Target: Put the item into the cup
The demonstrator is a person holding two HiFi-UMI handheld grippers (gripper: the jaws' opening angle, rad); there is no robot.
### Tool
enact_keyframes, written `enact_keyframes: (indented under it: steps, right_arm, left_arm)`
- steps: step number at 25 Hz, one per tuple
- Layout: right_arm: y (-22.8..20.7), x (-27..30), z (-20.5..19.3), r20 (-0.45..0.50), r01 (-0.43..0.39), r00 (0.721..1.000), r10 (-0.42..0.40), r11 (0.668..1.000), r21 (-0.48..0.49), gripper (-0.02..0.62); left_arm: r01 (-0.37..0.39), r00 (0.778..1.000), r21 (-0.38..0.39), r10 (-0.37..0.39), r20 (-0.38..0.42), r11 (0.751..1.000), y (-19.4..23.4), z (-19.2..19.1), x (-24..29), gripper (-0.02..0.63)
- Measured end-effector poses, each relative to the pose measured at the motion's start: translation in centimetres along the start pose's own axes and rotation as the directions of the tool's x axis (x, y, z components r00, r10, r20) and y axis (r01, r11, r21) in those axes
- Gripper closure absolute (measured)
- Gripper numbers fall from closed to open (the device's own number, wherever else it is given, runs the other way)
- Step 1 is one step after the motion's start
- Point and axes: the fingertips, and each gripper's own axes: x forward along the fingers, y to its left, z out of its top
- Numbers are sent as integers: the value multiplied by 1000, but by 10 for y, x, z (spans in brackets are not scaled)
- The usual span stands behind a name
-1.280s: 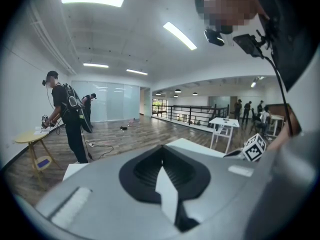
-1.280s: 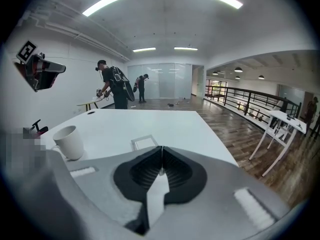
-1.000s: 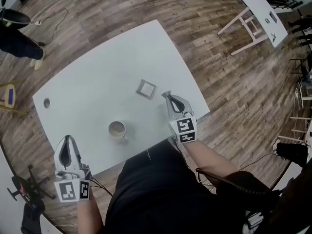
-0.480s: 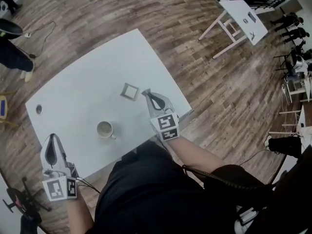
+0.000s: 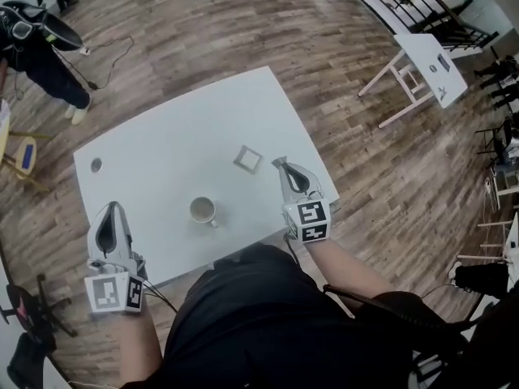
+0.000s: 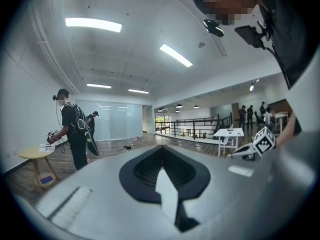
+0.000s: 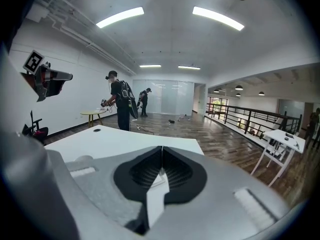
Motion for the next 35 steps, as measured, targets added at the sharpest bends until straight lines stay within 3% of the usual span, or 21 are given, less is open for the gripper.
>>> enact_keyframes:
  steps: [12, 17, 23, 35]
  right_arm:
    - [-8, -7, 34, 63, -16, 998, 18, 1000, -22, 589]
    - [-1, -8, 48, 94, -6, 996, 8, 1000, -24, 591]
    - [6, -5, 68, 107, -22, 994, 26, 999, -32, 589]
    - [2, -17, 61, 122, -3, 992, 7, 1000, -30, 589]
  left_arm:
    - [-1, 999, 12, 0, 48, 1000, -15, 11, 10, 607]
    - [18, 998, 11, -18, 62, 1000, -6, 13, 13, 607]
    - [-18, 999, -9, 19, 42, 1000, 10, 25, 2, 607]
    - [3, 998, 4, -3, 58, 1000, 1, 14, -3, 607]
